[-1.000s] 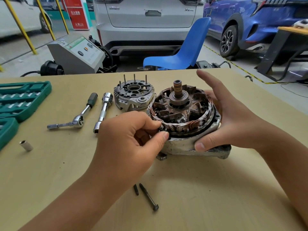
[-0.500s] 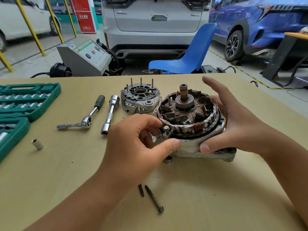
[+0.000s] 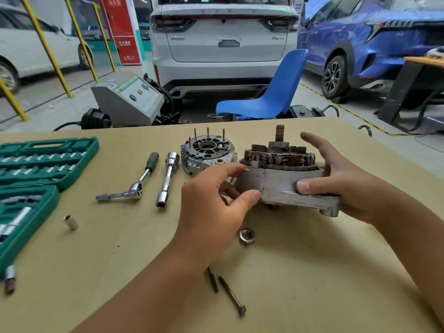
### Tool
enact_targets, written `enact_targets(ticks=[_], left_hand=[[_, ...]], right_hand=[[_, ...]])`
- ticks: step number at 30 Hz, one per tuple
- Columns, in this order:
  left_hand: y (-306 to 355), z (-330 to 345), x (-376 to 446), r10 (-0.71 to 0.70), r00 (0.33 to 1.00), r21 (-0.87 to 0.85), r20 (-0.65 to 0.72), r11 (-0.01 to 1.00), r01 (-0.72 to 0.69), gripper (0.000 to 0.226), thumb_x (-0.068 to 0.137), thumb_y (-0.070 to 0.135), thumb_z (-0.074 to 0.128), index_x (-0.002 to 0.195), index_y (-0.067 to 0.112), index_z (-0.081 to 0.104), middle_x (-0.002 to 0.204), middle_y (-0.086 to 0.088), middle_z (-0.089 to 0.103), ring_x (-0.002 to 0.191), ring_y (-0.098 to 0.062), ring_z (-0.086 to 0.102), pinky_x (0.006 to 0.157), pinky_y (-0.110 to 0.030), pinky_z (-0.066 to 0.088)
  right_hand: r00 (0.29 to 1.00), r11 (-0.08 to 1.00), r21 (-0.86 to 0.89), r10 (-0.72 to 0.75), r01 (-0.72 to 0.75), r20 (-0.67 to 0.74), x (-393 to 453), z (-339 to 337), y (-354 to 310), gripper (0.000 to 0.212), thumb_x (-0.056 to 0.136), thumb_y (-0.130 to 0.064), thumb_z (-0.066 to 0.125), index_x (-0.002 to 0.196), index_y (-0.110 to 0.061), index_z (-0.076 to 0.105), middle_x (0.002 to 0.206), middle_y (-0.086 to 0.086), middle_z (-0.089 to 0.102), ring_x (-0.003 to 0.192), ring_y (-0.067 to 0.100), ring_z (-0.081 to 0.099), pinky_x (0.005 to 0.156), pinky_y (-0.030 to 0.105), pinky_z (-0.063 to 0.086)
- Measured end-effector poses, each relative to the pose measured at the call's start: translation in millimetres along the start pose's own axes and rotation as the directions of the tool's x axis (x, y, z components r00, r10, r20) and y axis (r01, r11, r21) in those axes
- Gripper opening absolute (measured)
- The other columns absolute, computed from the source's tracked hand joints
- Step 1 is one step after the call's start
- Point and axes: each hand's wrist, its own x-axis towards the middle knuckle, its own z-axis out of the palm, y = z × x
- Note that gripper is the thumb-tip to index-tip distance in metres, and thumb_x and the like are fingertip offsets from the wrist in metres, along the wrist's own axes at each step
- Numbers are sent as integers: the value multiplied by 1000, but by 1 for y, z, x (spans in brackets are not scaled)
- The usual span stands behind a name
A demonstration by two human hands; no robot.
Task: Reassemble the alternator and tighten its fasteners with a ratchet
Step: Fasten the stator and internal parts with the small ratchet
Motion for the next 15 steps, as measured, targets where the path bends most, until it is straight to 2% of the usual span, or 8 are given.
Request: enact_targets(ticks=[2,5,7,8,10,12,14,15], left_hand=[[-2,0,-1,23,1000,19,9,1000,-23,42,77,29,90,116,28,74,83,18,68,73,-9,66,59,-16,52],[-5,-8,4,93,996,105,-17,990,-90,35,80,32,87,110,20,75,83,15,67,68,-5,62,60,-15,50],[-14,-27,14,165,982,271,-91,953,-135,20,84,27,83,101,18,76,84,11,68,67,3,56,62,-10,46],[-21,-41,20,161,978,365,-135,926,-102,14,86,26,80,97,18,76,85,9,68,69,4,55,65,-11,44],[-39,-68,29,5,982,505,-187,858,92,15,88,33,76,98,21,76,90,6,68,77,-9,61,68,-27,49],[-58,-83,32,-251,951,602,-179,737,308,34,86,51,72,107,25,75,97,5,68,89,-18,64,76,-36,55],[-68,-86,32,-438,887,636,-144,646,423,53,79,68,71,114,28,72,100,6,68,93,-19,64,84,-42,58],[-72,-85,33,-468,873,651,-137,622,435,57,76,72,71,113,29,72,99,6,68,93,-19,64,86,-43,58]], right_hand=[[1000,1000,11,14,-14,-6,-3,-3,2,126,35,-32,104,139,-62,40,121,17,70,105,36,72,77,33,61],[1000,1000,-16,22,-22,3,-5,-6,3,127,33,-37,105,137,-66,39,115,7,74,107,34,72,78,33,61],[1000,999,-36,19,-19,-6,-5,-6,2,124,32,-39,104,135,-68,40,114,3,75,106,33,72,77,31,61],[1000,999,-46,16,-17,-12,-5,-5,2,123,32,-40,104,134,-69,40,114,7,75,105,32,73,77,30,61],[999,998,-63,10,-12,-37,-6,-2,0,121,31,-42,104,132,-70,42,119,13,71,105,30,73,79,29,61],[997,997,-71,1,-6,-74,-7,-1,-1,119,32,-41,102,131,-70,43,128,14,62,104,28,73,84,32,61],[995,996,-89,-6,-4,-102,-8,2,-3,115,38,-40,101,133,-69,42,133,15,56,108,29,71,95,42,58],[994,995,-96,-12,1,-110,-8,4,-3,115,41,-37,102,134,-68,42,133,14,56,109,29,70,96,43,57]])
